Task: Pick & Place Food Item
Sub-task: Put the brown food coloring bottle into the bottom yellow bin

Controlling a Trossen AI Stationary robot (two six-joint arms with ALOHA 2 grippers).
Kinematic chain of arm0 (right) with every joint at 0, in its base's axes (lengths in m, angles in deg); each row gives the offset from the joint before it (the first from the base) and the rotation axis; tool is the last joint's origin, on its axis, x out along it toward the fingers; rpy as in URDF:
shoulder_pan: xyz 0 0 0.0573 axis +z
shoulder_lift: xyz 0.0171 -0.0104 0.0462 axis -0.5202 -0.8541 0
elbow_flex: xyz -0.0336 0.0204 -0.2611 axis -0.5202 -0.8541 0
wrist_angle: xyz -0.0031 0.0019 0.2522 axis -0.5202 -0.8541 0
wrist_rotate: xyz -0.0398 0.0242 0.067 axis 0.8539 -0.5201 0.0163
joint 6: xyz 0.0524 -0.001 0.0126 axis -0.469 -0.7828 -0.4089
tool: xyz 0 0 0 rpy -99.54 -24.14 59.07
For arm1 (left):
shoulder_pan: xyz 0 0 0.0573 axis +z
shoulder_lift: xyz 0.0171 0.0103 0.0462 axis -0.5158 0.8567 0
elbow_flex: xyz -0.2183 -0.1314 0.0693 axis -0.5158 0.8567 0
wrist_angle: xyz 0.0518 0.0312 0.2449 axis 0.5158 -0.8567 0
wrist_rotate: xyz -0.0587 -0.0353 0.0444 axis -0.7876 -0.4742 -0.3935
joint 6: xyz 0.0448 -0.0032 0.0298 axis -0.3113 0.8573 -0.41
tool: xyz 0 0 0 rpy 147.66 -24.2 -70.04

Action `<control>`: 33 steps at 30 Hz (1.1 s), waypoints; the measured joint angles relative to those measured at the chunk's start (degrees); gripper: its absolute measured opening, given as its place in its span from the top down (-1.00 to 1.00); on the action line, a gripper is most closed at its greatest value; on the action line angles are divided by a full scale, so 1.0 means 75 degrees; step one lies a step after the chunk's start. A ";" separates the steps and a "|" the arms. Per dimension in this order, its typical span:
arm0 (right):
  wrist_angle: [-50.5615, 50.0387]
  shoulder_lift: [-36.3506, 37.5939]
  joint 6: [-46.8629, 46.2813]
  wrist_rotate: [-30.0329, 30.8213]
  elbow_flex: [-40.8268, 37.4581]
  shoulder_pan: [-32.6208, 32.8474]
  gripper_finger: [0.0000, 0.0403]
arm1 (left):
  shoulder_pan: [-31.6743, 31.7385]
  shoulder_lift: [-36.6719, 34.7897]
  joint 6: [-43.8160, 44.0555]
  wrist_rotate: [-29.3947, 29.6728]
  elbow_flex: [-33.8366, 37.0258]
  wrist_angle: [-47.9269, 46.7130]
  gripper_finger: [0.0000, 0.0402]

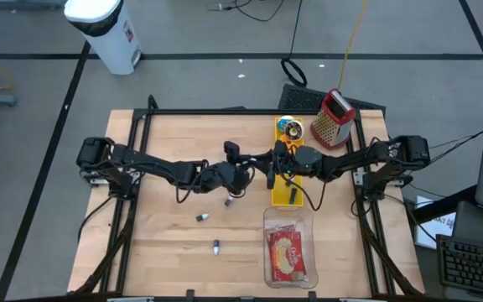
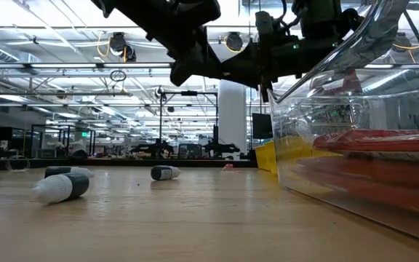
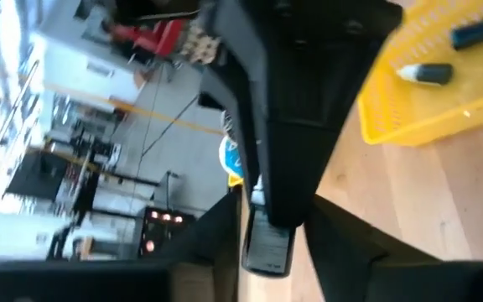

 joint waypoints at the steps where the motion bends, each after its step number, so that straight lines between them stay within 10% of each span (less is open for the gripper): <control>1: -0.0012 0.0000 0.0081 0.0017 0.0000 -0.0012 0.73 | -0.0030 0.0000 0.0210 0.0144 0.0000 0.0007 0.28; 12: -0.1532 0.0943 0.0340 -0.0196 -0.0151 -0.0223 0.73 | 0.0008 -0.0446 0.2602 -0.1233 -0.0015 -0.0915 -0.27; 22: -0.5582 0.2520 0.1086 -0.0981 -0.0157 0.0031 0.72 | 0.1090 -0.0657 0.4555 -0.5151 0.0616 -0.0204 -0.13; 33: -0.7681 0.2573 0.1053 -0.0703 -0.0157 0.0458 0.72 | 0.1368 -0.0633 0.5652 -0.5130 0.2401 0.2656 0.12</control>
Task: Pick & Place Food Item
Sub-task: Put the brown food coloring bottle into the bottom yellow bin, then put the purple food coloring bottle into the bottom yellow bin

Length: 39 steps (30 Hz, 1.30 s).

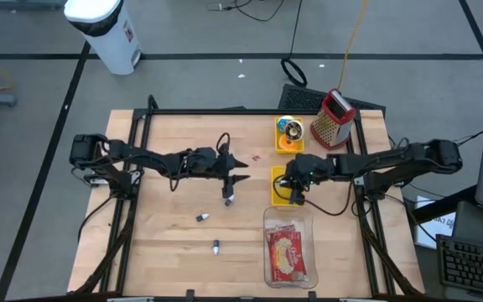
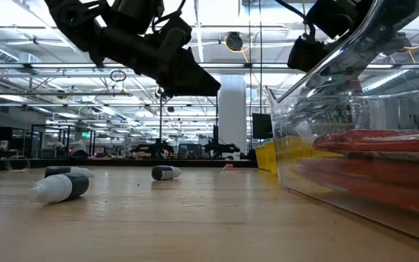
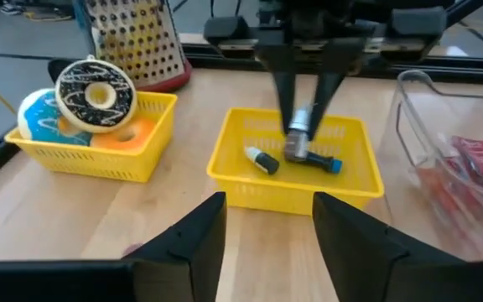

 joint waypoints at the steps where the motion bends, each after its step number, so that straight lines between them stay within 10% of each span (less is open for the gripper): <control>1: -0.0017 -0.0042 0.0001 0.0156 0.0000 -0.0002 0.72 | 0.0000 0.0001 0.0035 -0.0001 0.0006 -0.0008 0.13; 29: 0.0108 -0.1011 -0.0008 0.0540 0.0000 -0.0075 0.23 | -0.0070 -0.0002 0.0379 -0.0088 0.0006 -0.0126 0.27; 39: 0.0101 -0.0988 -0.0008 0.0516 0.0000 -0.0072 0.13 | -0.0924 -0.0002 0.0828 -0.0701 0.0003 -0.2902 0.32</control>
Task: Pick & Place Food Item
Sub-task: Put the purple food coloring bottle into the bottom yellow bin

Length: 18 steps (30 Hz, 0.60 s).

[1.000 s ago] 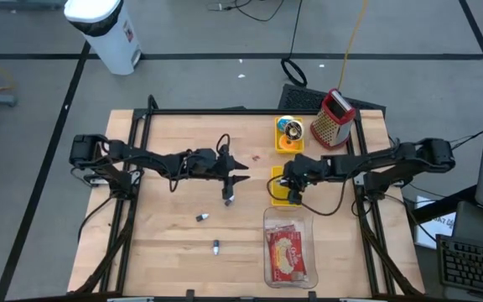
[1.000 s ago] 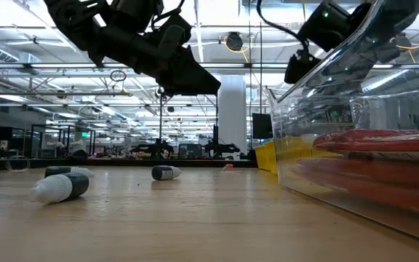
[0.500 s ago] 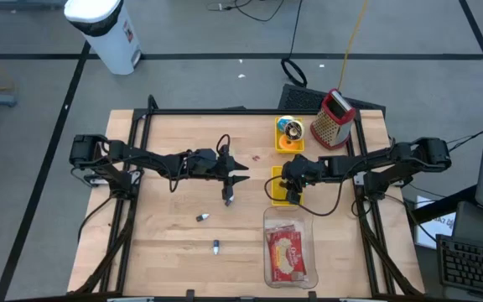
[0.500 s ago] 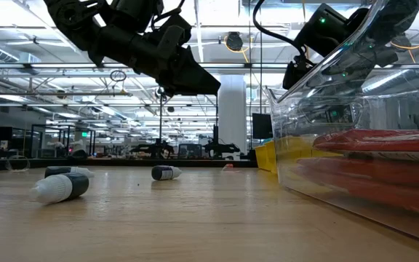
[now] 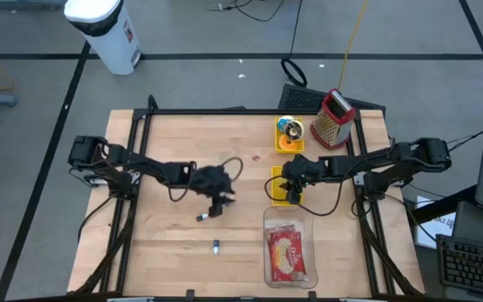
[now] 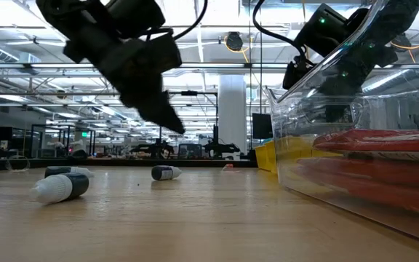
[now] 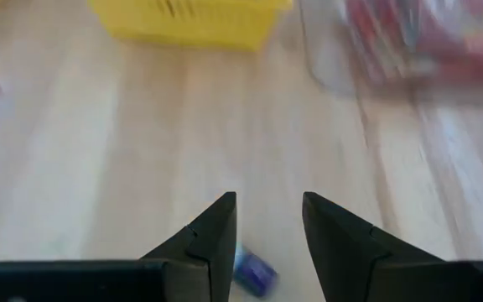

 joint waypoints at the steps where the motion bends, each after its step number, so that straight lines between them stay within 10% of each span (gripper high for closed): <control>1: -0.0018 0.0059 0.0008 0.0000 0.0000 0.0000 0.14 | -0.0141 0.0000 0.0116 0.0065 0.0000 -0.0159 0.32; 18: 0.0059 0.2604 0.0446 0.0082 0.0000 0.0158 0.18 | -0.0529 0.0509 0.2728 0.1005 -0.0003 -0.0886 0.32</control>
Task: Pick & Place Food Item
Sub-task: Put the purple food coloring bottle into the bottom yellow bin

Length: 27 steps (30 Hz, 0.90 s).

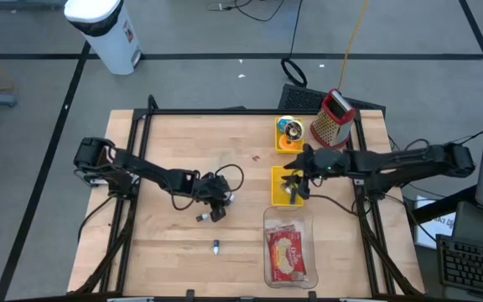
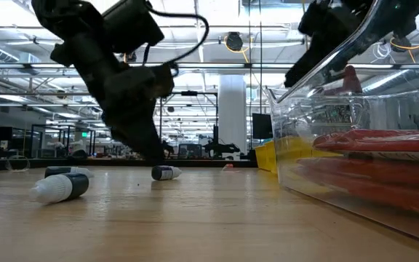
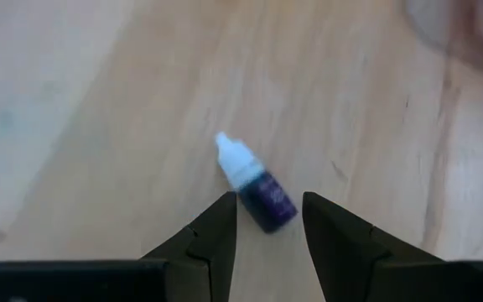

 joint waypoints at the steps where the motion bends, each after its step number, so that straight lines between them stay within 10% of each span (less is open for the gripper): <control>1: 0.0027 0.0093 0.0039 0.0000 0.0000 0.0047 0.19 | -0.0003 0.0081 0.0115 -0.0016 0.0000 0.0021 0.32; 12: -0.0002 0.0129 0.0160 0.0580 0.0000 0.0564 0.21 | -0.0004 0.0655 0.0436 0.0096 -0.0015 0.0386 0.32; 27: 0.0003 -0.0030 0.0104 0.0578 0.0000 0.0561 0.21 | -0.0080 0.0891 -0.3508 0.0798 -0.0015 0.0914 0.32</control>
